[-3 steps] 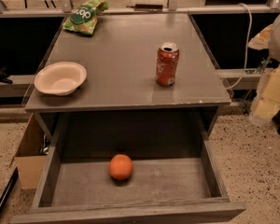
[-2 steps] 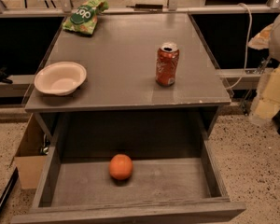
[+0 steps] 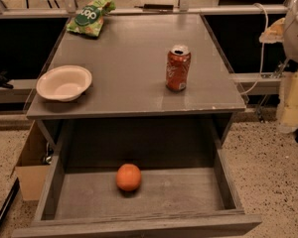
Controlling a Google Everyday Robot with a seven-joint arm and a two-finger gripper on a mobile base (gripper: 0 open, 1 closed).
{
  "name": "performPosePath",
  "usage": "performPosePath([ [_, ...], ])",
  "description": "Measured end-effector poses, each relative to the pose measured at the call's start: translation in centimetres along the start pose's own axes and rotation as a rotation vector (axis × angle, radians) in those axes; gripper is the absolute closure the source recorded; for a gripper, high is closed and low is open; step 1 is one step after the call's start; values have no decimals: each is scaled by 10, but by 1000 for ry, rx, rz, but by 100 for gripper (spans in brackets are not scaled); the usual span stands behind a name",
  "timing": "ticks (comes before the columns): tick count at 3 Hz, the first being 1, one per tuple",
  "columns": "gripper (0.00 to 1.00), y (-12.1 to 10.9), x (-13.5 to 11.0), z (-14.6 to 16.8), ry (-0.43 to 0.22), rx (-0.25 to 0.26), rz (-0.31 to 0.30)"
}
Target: Pick orange from top drawer and place on counter
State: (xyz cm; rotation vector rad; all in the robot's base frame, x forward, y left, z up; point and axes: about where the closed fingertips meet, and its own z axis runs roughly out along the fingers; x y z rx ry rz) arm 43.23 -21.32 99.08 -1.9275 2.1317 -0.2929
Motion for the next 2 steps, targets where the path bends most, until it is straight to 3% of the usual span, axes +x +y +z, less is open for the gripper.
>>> performPosePath([
  [1,0,0,-5,-3,44,2,-174],
  [2,0,3,-9,-13,-14,-8,-392],
])
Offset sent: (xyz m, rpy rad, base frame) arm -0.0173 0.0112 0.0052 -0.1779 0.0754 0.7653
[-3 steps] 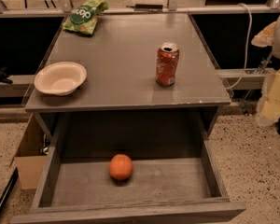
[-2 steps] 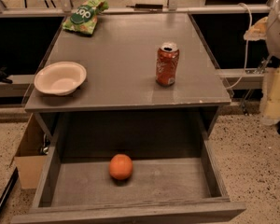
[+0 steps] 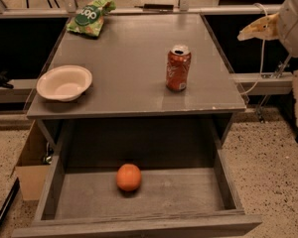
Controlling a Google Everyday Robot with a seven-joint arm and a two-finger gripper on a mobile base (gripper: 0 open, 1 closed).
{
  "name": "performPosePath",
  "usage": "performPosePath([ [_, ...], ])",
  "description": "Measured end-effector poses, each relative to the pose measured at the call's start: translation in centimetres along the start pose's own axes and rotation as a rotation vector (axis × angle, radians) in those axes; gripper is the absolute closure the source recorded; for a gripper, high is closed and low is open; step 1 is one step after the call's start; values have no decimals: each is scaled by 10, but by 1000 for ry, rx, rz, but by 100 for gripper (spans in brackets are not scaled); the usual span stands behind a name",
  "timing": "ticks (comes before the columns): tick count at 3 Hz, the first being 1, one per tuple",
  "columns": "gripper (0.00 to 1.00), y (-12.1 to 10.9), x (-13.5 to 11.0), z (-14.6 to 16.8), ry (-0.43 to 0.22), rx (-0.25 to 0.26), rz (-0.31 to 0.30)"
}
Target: Pick orange from top drawer and place on counter
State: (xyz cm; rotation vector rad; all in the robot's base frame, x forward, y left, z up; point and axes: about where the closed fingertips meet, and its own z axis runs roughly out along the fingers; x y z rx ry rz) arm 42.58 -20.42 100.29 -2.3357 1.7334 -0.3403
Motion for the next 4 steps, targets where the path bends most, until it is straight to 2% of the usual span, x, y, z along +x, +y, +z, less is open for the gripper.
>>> performPosePath([
  [1,0,2,-5,-7,-61,24,-154],
  [2,0,-1,-7,-12,-54,49,-244],
  [3,0,-4,-10,-19,-47,86,-262],
  [4,0,-3,-32,-25,-69,126,-393],
])
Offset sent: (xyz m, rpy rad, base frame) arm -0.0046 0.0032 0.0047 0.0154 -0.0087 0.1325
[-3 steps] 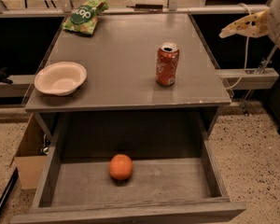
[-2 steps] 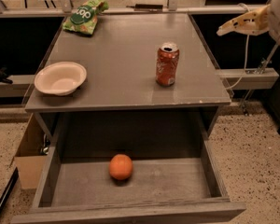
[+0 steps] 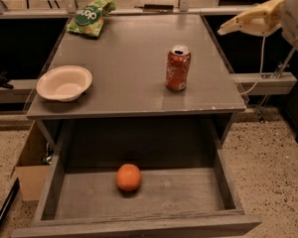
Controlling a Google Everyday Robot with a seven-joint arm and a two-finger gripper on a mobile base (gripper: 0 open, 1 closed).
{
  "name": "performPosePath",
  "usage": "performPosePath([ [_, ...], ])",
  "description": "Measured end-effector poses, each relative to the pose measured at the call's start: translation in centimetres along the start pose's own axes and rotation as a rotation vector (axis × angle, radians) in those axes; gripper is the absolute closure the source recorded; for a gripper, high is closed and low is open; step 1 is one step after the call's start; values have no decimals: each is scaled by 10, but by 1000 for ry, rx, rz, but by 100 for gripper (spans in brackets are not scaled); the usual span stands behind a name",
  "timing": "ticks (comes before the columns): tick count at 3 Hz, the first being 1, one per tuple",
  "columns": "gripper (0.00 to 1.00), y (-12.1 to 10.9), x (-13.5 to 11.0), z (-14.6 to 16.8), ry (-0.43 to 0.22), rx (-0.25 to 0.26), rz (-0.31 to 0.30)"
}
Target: Pick orange from top drawer and place on counter
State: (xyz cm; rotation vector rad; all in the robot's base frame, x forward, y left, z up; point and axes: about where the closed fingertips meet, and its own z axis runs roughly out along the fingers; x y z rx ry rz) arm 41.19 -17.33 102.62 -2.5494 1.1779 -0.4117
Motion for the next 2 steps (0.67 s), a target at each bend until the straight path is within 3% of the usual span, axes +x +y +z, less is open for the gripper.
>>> performPosePath([
  [1,0,0,-31,-3,-32,36,-193],
  [2,0,4,-59,-12,-24,59,-439],
])
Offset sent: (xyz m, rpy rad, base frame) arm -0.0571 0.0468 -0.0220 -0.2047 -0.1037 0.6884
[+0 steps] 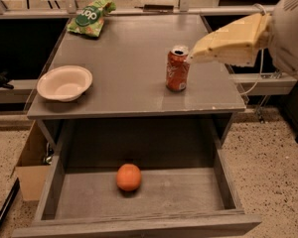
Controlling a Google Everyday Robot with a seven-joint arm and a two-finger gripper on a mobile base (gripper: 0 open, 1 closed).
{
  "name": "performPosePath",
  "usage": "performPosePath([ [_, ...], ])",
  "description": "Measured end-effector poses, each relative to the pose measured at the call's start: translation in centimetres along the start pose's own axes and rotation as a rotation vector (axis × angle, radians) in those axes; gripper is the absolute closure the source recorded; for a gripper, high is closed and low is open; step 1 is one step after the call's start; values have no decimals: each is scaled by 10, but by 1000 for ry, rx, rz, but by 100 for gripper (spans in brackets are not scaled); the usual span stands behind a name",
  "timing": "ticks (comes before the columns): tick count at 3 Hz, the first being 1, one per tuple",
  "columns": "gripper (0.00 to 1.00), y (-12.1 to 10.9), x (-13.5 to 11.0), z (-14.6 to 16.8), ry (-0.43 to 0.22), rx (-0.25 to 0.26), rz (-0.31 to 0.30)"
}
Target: Pick orange from top drawer and place on counter
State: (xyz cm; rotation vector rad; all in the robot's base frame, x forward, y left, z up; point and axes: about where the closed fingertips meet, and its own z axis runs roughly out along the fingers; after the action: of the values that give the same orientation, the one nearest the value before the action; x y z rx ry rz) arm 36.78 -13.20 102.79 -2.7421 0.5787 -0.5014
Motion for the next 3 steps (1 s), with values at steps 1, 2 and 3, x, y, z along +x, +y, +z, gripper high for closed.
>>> performPosePath([
  [1,0,0,0,0,0,0,-40],
  [2,0,0,0,0,0,0,-40],
  [3,0,0,0,0,0,0,-40],
])
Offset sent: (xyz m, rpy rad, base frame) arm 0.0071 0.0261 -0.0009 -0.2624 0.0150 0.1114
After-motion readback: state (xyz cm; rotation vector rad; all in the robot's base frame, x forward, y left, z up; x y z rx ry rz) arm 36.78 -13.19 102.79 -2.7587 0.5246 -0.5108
